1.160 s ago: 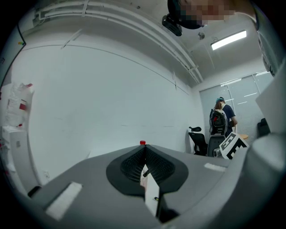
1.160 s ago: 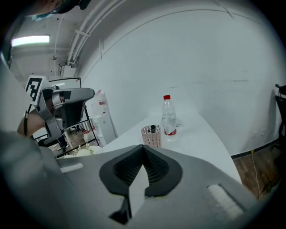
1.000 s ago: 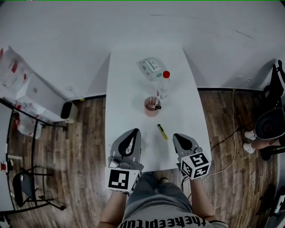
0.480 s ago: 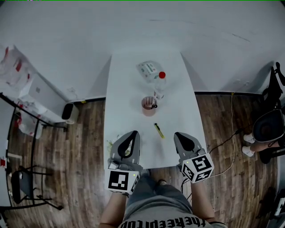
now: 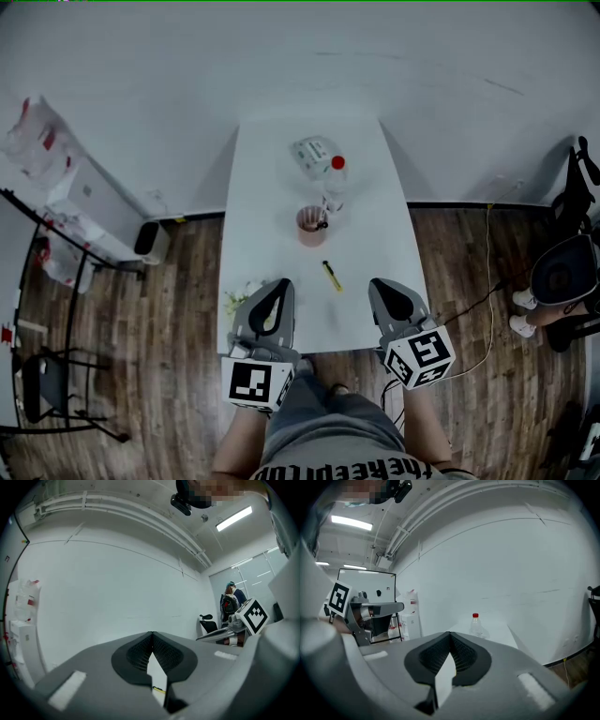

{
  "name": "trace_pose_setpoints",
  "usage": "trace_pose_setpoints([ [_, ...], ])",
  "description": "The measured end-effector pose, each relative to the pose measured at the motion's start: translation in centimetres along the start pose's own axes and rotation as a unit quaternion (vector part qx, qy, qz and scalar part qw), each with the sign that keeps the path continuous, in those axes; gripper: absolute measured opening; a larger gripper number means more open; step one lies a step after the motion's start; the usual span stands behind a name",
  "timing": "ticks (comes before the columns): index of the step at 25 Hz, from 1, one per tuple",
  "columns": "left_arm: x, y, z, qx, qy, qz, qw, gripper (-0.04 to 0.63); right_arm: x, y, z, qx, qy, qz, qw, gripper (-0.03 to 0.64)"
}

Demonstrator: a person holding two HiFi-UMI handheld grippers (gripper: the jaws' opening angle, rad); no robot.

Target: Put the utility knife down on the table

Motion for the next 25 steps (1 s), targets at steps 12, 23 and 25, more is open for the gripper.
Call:
trace_pose_setpoints([
  [12,-1.0,0.8,1.8,0.007,0.003,0.011,0.9999,0.018,-2.6,2.7,-0.4,-0.005,0.008,0.051,0.999,0.000],
  [23,-2.1,1.4,2.9,0.012,0.004,0.021,0.9997,0.018,-4.7,4.4,-1.4,-0.026,0.014,0.080,0.996,-0.001],
  [25,-2.2,1.6,3.0,0.013,0.003,0.026,0.9996,0.018,-4.9,4.5,-1.5,-0.027,0.016,0.083,0.996,-0.002],
])
Point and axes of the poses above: the fingertips, and each gripper's own axes: x forward along the fingers, z to its right, y out of its top, the point moved 4 cm from there along -x, backward along the fingers
